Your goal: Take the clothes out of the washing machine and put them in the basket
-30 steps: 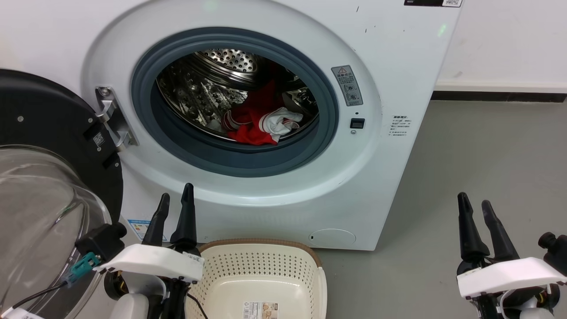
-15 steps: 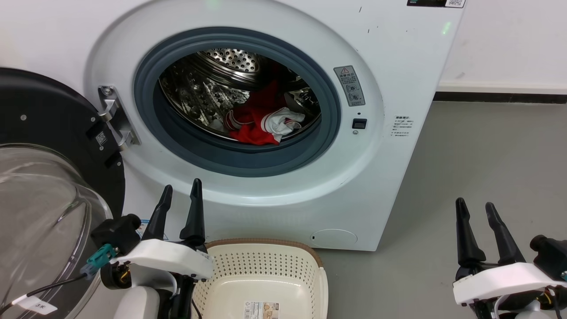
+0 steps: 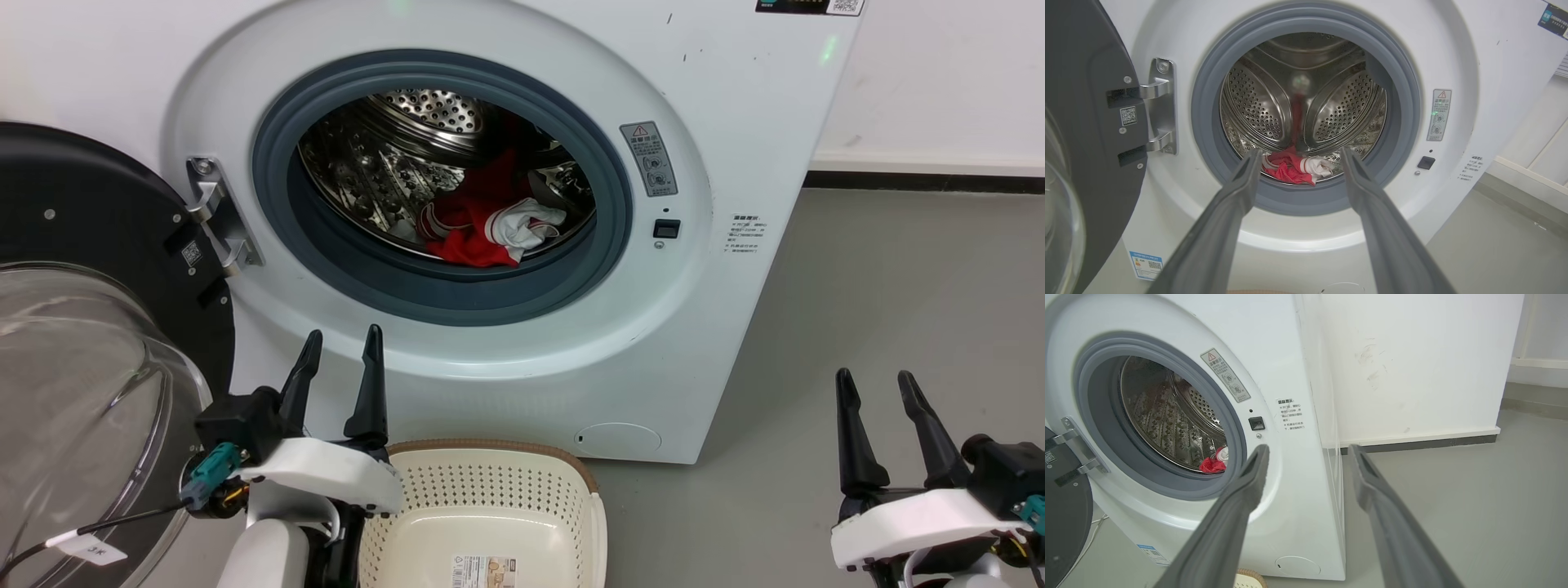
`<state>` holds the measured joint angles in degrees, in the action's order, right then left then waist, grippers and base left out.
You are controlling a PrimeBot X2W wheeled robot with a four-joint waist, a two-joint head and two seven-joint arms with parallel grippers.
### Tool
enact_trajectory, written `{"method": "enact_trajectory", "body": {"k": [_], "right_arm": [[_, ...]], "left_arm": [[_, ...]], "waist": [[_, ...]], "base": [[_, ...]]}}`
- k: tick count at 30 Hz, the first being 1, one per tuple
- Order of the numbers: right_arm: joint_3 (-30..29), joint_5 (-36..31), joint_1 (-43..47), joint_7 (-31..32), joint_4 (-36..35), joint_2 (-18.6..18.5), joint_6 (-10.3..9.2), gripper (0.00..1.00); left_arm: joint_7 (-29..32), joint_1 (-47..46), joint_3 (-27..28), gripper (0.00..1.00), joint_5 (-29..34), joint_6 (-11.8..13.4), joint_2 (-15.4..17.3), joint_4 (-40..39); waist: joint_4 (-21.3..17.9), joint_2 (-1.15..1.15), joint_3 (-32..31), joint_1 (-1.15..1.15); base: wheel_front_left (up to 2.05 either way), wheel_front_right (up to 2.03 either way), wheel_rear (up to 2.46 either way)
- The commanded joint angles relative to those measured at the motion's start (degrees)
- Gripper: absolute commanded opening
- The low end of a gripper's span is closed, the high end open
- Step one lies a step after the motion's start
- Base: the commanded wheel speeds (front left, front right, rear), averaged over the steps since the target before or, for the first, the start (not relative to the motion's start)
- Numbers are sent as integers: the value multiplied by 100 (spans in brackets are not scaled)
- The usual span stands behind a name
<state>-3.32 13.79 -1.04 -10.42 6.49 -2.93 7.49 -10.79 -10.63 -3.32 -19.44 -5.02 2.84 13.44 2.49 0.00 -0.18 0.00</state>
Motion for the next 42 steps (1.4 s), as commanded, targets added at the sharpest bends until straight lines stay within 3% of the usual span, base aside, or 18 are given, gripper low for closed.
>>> {"method": "enact_trajectory", "body": {"k": [1,28,42], "right_arm": [[-19,-209,33,-32,-59,5,0,100],[-115,-1629,116,-5,-43,9,-1,100],[-125,-1847,80,-88,12,9,-1,100]], "left_arm": [[-65,-102,-21,100,187,20,22,13],[-365,-306,-133,100,1434,151,50,438],[-449,-353,-91,100,1577,97,36,560]], "waist": [[4,0,2,0],[39,0,15,0],[57,0,36,0]], "base": [[0,0,0],[0,0,0],[0,0,0]]}}
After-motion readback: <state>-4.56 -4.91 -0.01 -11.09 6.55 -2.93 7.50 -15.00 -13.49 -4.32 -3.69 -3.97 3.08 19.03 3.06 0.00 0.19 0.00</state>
